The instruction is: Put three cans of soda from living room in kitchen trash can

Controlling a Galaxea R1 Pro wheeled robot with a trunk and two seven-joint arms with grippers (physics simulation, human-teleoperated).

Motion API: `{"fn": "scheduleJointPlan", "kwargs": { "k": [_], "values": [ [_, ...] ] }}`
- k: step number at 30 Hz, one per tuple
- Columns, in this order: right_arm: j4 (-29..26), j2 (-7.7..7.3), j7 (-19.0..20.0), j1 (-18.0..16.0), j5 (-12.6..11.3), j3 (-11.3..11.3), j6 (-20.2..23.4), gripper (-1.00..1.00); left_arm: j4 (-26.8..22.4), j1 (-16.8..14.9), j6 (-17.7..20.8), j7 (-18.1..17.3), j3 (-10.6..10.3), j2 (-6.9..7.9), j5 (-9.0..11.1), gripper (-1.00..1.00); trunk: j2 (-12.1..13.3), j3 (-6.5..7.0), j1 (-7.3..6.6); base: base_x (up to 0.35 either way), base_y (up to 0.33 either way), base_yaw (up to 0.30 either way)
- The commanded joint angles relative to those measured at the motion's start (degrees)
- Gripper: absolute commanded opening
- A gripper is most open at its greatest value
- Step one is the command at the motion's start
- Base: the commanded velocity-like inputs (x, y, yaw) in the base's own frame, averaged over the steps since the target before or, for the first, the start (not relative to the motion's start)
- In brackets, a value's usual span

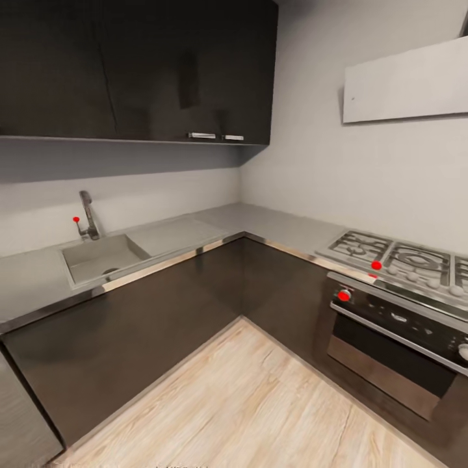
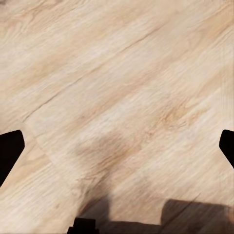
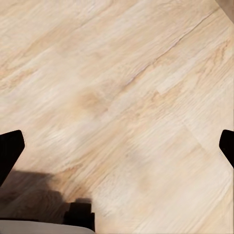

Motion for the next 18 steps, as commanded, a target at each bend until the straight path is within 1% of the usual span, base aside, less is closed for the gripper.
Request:
{"fn": "scheduleJointPlan", "kwargs": {
  "k": [1,18],
  "values": [
    [0.0,-0.01,-0.1,0.0,0.0,0.0,0.0,1.0,0.0,0.0,0.0,0.0,0.0,0.0,0.0,1.0,0.0,0.0,0.0,0.0,0.0,0.291],
    [0.0,0.02,-0.2,0.0,0.0,0.1,0.0,1.0,0.4,0.0,-0.1,0.0,-0.1,0.0,0.0,1.0,0.0,0.0,0.0,0.0,0.0,0.291]
  ]
}}
